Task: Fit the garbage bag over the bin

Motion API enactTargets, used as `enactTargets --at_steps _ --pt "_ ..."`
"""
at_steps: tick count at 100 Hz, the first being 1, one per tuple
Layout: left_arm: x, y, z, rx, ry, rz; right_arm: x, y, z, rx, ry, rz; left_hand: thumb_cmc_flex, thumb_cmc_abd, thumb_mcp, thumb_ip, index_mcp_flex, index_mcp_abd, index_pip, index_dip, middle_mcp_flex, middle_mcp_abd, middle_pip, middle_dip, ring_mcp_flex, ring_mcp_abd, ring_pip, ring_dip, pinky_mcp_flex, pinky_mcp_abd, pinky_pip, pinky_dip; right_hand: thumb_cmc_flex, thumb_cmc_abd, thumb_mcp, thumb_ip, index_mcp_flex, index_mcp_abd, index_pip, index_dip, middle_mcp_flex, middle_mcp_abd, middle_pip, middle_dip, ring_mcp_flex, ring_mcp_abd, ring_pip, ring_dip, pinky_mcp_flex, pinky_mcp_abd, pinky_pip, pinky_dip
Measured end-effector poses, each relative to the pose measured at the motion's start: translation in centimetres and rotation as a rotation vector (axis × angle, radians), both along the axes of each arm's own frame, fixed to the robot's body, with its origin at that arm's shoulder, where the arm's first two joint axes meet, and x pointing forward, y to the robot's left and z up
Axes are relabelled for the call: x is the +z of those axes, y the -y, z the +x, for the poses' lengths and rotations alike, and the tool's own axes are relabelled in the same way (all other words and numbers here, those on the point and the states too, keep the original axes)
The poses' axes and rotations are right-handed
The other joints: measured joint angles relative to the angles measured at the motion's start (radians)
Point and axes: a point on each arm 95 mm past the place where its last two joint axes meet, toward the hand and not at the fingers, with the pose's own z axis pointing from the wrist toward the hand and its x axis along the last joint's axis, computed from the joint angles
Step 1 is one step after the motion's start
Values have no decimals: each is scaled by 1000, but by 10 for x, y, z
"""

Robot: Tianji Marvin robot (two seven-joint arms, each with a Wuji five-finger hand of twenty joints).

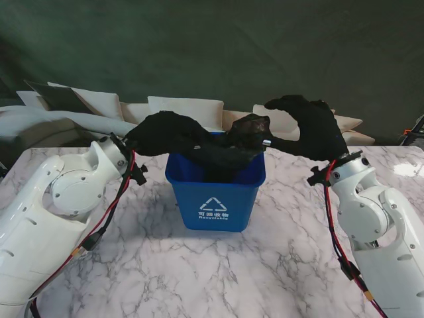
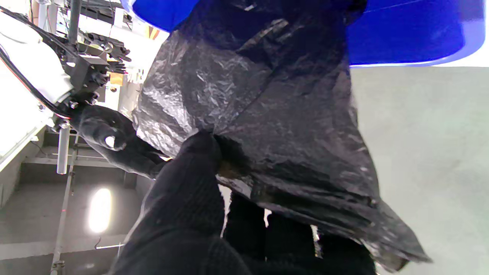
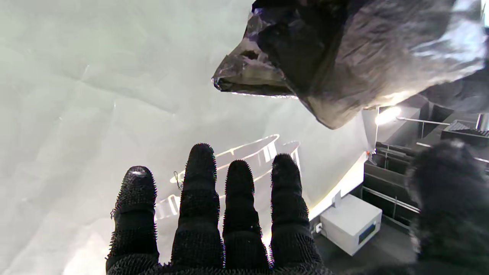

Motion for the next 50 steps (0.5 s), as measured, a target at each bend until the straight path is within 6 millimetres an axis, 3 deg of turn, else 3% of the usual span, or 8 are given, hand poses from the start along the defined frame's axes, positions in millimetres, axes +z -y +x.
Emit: enactTargets --at_steps 12,23,37,50 --pt "0 5 -3 -13 5 3 12 -7 14 25 -100 -80 0 0 0 0 0 0 0 0 0 0 0 0 0 0 0 0 0 0 0 0 -24 -25 14 3 -35 27 -63 -34 -24 3 -26 -21 -24 1 -8 2 -10 8 -22 3" --pt "0 9 -3 -18 4 3 32 -22 28 58 -119 -174 0 0 0 0 0 0 0 0 0 0 0 0 0 0 0 0 0 0 0 0 -24 -58 39 3 -33 34 -50 -34 -26 1 -28 -31 -31 1 -26 1 -12 10 -33 5" --pt "2 11 -2 -17 7 -4 52 -37 39 74 -96 -282 0 0 0 0 0 0 0 0 0 0 0 0 0 0 0 0 0 0 0 0 -24 -77 58 3 -32 65 -29 -6 -26 13 -37 -32 -31 2 -27 -3 -10 10 -42 13" --pt "3 11 -1 -20 11 -5 57 -46 44 90 -106 -312 0 0 0 0 0 0 0 0 0 0 0 0 0 0 0 0 0 0 0 0 -24 -78 61 3 -2 100 -23 8 -24 25 -47 -42 -28 3 -28 -3 -6 11 -44 13"
